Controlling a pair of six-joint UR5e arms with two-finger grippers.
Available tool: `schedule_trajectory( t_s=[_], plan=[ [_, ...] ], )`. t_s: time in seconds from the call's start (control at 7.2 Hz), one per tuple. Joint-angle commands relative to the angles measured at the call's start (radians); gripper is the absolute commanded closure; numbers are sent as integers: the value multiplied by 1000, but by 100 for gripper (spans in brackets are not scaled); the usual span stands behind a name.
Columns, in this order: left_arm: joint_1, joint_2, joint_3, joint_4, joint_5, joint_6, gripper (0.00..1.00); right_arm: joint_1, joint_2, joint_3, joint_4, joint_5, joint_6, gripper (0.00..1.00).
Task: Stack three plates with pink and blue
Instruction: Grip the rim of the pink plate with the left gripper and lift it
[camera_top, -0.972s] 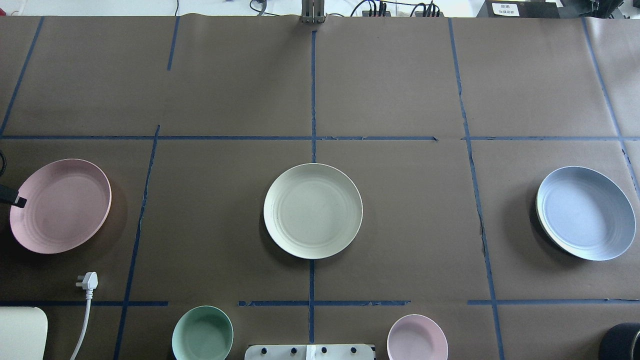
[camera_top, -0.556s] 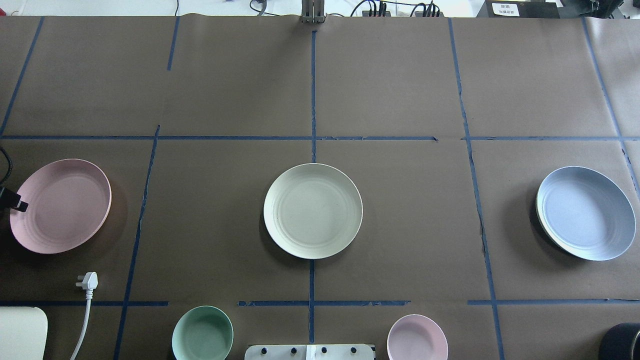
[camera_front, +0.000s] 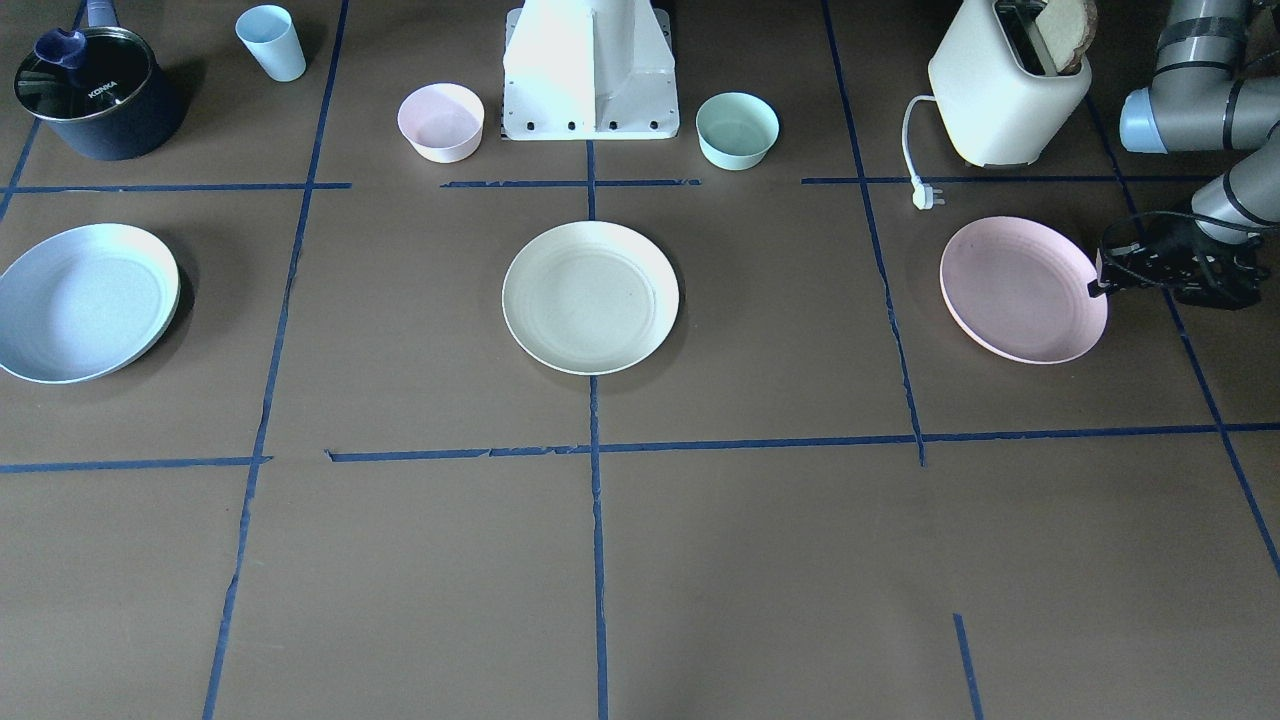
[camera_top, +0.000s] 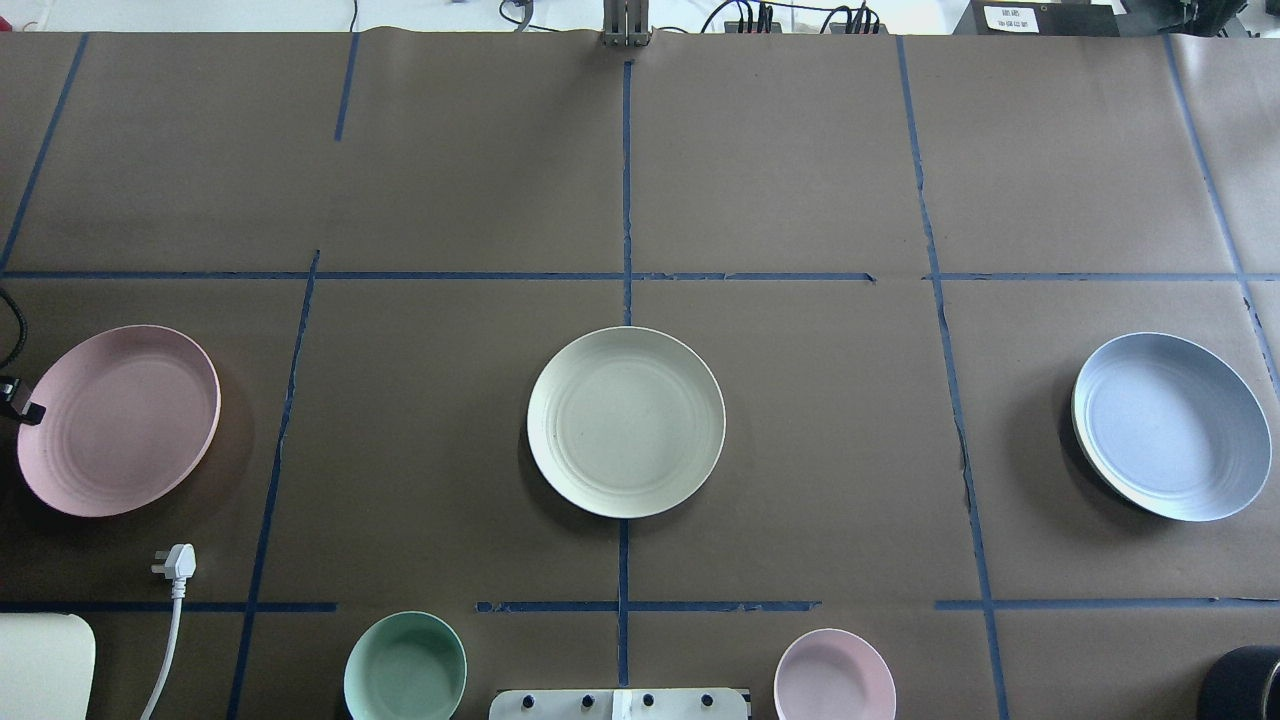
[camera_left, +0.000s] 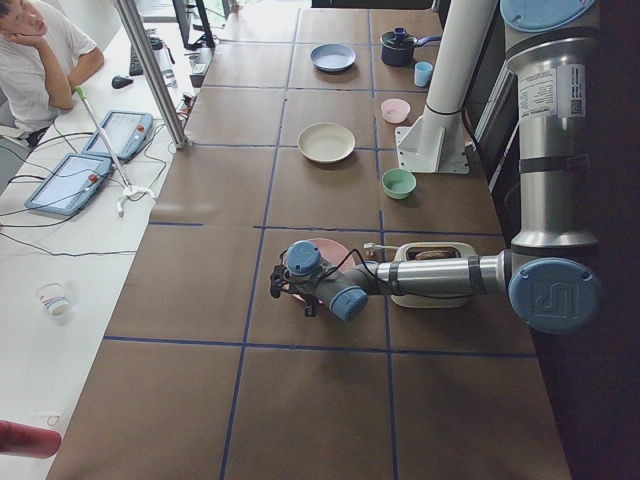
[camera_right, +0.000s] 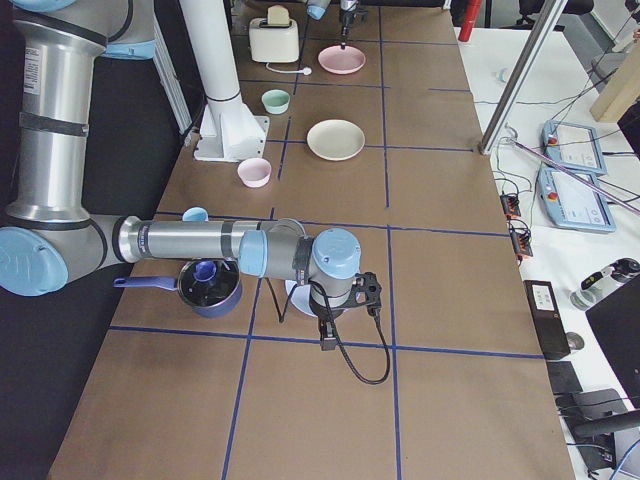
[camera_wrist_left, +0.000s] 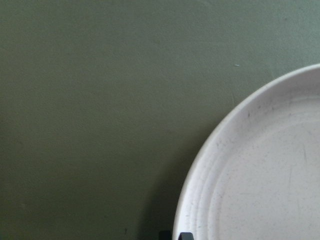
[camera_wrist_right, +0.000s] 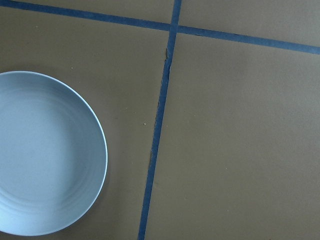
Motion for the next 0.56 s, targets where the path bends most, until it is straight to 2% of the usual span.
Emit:
schedule_trajectory(
  t_s=[0.0,0.28,0.42],
  plan=[
    [0,-5,-5,3,-4,-4,99,0,0,1,0,-1,0,0],
    [-3,-43,-40,15,-203,-66,100,0,0,1,0,-1,0,0],
    [-6,-87,-71,16,-209,-180,100,0,-2,1,0,-1,0,0]
  ],
)
